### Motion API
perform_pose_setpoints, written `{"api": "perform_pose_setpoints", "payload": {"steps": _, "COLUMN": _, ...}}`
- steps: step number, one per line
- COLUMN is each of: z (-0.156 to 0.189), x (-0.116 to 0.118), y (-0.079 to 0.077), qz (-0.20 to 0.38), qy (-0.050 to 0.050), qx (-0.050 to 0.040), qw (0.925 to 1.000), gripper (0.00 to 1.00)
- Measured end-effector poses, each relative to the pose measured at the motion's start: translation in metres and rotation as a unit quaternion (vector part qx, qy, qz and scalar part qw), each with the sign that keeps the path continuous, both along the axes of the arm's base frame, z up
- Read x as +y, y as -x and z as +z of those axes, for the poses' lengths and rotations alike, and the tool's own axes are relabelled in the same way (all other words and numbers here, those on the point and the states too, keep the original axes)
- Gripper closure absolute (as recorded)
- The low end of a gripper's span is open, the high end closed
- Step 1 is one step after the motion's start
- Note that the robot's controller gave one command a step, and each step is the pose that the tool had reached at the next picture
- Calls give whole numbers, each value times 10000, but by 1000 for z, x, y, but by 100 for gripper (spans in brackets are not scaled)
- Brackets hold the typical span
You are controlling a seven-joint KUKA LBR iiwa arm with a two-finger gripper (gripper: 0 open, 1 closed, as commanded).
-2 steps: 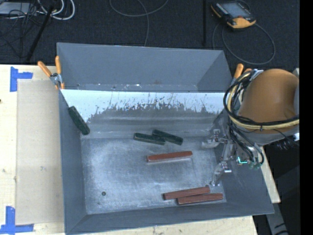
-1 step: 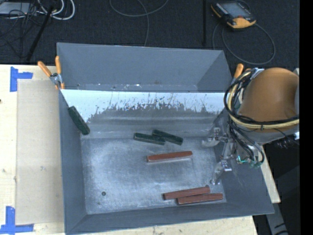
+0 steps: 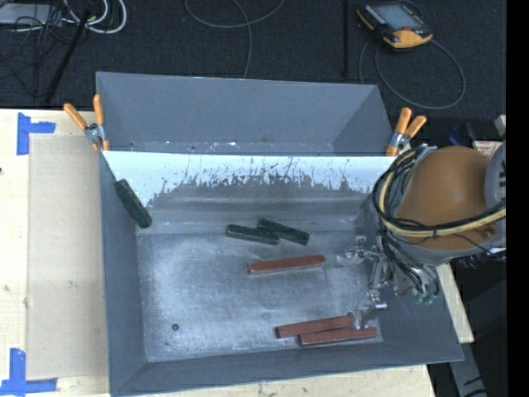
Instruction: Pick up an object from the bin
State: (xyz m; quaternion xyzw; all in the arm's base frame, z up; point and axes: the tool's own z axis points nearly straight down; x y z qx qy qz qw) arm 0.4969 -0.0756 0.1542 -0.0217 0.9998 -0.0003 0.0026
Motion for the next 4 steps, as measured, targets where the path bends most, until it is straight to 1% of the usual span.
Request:
{"api": "perform_pose_setpoints", "payload": {"steps": 1, "z": -50, "x": -27, "y": 16, "qz": -107, "qy": -7, "qx": 26, "qw": 9999, "gripper": 0}}
{"api": "perform_pose_setpoints", "payload": {"steps": 2, "z": -80, "x": -21, "y": 22, "qz": 565, "qy": 15, "qx": -70, "qw": 9984, "gripper": 100}}
{"api": "perform_pose_setpoints", "payload": {"steps": 3, "z": -80, "x": -21, "y": 22, "qz": 568, "qy": 16, "qx": -70, "qw": 9984, "gripper": 100}}
{"api": "perform_pose_setpoints", "payload": {"steps": 4, "z": 82, "x": -23, "y": -6, "qz": 365, "qy": 0, "qx": 12, "qw": 9993, "gripper": 100}}
